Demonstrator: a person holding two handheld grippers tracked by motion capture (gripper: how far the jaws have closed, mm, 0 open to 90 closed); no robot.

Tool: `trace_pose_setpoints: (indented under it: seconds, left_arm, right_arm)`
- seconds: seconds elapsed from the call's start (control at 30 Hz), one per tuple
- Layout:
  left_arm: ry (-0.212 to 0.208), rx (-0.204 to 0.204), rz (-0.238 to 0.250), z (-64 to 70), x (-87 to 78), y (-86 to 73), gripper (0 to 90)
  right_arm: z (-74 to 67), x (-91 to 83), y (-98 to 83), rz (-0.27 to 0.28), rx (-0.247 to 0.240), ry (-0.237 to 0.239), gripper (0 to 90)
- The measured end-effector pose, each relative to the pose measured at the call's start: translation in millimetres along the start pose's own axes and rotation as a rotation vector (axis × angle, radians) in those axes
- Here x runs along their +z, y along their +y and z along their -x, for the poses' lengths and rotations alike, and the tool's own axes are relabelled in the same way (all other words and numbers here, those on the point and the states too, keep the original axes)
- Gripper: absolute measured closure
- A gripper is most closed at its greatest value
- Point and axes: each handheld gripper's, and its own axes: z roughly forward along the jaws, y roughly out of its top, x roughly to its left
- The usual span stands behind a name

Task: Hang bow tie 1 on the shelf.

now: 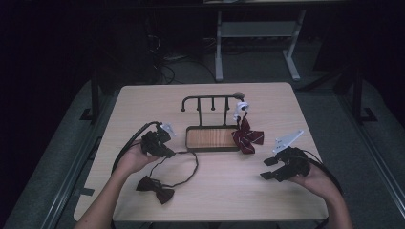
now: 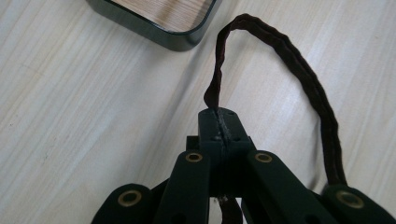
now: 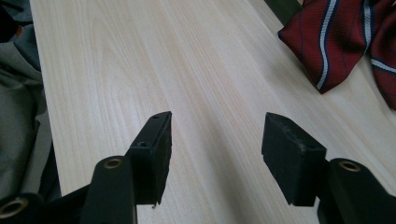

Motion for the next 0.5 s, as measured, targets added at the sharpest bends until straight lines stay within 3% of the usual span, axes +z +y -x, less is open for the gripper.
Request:
trace_pose_setpoints:
  seconds: [0.5]
  left_arm:
    - [-0.016,0.052,-0.006,3.4,-20.2,-2.8,89.5]
  right_arm:
    - [2.2,3.5,-2.2,-0.008,0.016,0.001,39.9]
